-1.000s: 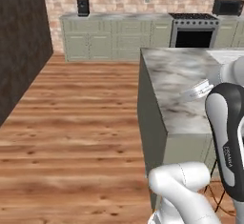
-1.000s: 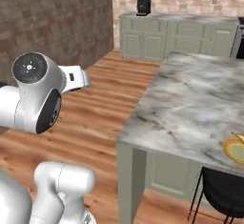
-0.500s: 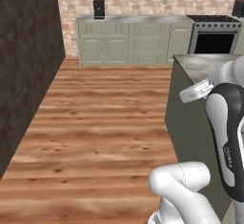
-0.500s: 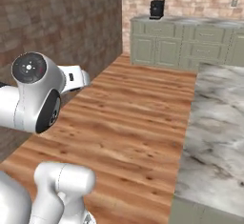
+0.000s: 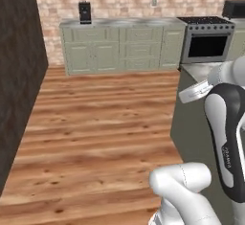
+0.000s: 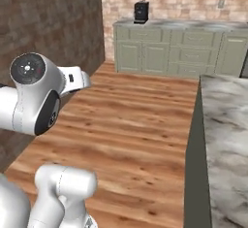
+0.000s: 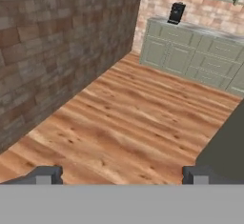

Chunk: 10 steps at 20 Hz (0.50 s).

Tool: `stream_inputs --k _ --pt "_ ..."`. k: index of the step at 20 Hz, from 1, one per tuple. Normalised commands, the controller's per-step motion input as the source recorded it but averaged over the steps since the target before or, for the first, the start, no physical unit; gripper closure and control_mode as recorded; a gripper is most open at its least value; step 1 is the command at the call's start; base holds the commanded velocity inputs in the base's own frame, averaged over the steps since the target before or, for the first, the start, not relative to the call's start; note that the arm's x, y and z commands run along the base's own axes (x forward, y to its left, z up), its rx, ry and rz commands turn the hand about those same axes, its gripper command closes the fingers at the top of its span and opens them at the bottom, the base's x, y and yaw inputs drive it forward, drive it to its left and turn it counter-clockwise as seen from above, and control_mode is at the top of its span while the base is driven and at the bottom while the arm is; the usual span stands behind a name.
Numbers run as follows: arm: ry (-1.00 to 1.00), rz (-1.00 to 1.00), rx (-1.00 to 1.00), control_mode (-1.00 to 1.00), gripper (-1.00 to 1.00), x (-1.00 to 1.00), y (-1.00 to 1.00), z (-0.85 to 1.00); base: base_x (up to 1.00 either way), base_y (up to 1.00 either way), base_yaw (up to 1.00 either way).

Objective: Take the smaller bowl and place it next to the appetizer plate on the dining counter , and place the larger bowl next to the plate with cooked food.

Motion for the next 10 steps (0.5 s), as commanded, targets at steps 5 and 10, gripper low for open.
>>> stream_inputs --k 5,10 --pt "0.00 0.00 0.00 1.00 -1.00 0.00 0.00 0.00 1.00 0.41 -0.11" --pt "0.00 0.00 0.00 1.00 -1.00 0.00 0.00 0.00 1.00 0.37 0.00"
